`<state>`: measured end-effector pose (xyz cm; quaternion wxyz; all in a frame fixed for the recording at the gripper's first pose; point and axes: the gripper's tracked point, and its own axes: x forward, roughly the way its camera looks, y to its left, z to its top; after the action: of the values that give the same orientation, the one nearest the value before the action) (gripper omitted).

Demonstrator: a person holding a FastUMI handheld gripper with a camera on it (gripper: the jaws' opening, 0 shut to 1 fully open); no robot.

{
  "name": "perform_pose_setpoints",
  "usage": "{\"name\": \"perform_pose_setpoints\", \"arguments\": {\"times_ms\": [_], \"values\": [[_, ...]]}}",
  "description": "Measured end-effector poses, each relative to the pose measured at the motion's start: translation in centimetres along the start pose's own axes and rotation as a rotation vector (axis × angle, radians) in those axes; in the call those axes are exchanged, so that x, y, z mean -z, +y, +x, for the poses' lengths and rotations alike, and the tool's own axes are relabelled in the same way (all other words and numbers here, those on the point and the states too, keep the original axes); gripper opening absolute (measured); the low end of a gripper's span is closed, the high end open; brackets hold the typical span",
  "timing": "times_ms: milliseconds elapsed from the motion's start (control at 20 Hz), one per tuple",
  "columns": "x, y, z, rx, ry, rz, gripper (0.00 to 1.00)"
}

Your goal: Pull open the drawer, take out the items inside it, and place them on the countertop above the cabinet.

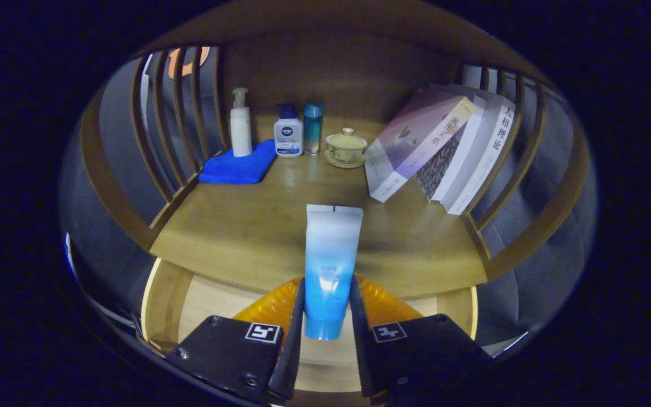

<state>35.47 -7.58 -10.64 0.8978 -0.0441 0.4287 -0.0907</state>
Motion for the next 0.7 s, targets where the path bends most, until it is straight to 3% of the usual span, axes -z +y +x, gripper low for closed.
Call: {"name": "perform_pose_setpoints", "arguments": {"times_ms": [200, 700], "values": [[-2.1, 0.7, 2.0, 0.017, -0.071, 0.008, 0.46], [-2.6, 1.4, 6.2, 0.038, -0.093, 0.004, 0.46]]}}
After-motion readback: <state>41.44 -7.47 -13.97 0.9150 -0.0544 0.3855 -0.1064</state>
